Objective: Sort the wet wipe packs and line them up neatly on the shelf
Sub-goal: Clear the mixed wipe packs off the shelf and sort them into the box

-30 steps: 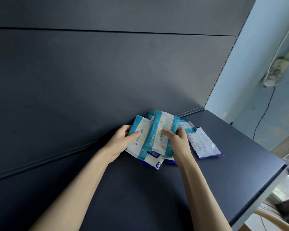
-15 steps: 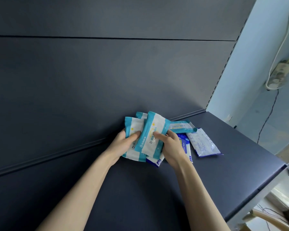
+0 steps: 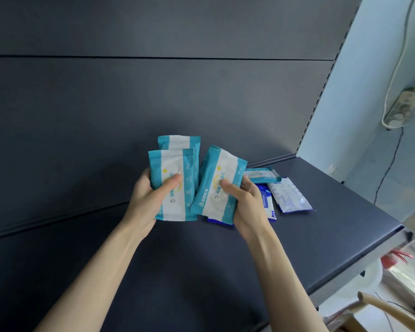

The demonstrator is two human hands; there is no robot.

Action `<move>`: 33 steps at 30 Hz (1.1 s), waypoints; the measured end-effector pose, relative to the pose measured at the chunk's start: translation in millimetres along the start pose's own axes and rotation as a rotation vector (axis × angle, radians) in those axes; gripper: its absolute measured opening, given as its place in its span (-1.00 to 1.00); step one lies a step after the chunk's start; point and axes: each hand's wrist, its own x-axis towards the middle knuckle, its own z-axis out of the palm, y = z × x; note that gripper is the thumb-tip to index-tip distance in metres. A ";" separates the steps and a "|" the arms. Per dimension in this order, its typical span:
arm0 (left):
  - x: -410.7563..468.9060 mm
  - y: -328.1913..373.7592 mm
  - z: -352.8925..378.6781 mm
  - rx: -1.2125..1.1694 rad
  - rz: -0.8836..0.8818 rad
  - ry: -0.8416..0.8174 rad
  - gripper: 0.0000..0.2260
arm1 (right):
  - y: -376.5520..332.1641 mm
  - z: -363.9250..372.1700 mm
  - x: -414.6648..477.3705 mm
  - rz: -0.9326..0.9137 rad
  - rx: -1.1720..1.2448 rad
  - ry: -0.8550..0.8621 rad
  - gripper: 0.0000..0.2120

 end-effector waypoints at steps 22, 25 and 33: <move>-338.9 -76.4 71.9 0.191 -0.194 -0.664 -0.74 | 35.4 -101.6 -425.9 -0.212 -0.213 0.729 -0.79; -382.6 -103.5 105.3 0.234 -0.230 -0.806 -0.71 | 35.5 -135.3 -484.3 -0.227 -0.265 0.876 -0.69; -523.2 -198.7 174.5 0.286 -0.528 -0.968 -0.65 | 61.0 -233.8 -643.9 -0.090 -0.255 1.153 -0.81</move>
